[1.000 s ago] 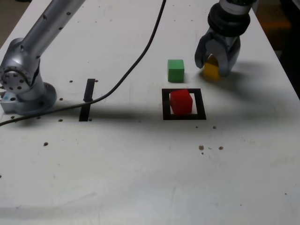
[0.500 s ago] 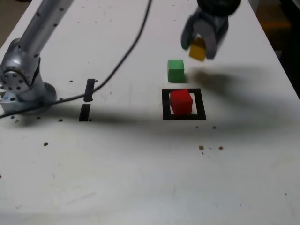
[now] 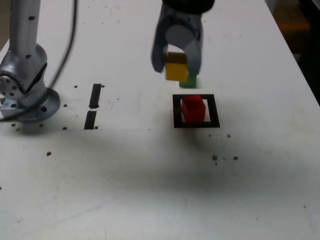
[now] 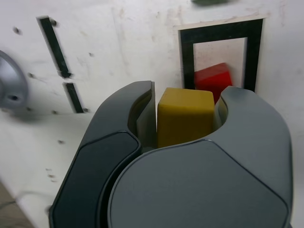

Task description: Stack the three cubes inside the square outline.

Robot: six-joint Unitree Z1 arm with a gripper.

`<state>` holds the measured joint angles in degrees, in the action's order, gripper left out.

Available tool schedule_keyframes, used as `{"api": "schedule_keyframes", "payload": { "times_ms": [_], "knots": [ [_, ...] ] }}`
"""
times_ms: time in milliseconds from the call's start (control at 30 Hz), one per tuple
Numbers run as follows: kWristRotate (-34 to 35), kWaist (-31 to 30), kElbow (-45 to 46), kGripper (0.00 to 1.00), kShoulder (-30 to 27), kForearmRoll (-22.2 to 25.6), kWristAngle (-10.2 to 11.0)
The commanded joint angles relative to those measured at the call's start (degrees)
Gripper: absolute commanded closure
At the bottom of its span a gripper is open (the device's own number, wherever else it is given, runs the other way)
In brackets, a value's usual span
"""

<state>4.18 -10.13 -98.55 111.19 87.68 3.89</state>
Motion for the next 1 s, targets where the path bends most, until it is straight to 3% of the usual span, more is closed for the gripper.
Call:
{"api": "schedule_keyframes", "payload": {
  "times_ms": [0, 233, 633, 967],
  "knots": [
    [12.3, -1.1, 1.4, 0.84, -1.1, -1.5, 0.0],
    [16.1, -1.8, 1.9, 0.84, 0.9, -3.4, -0.7],
    [16.2, -1.8, 2.3, 0.84, 4.7, -6.6, -2.5],
    [16.0, -1.5, 3.8, 0.79, 5.1, -8.2, -1.8]
  ]
}}
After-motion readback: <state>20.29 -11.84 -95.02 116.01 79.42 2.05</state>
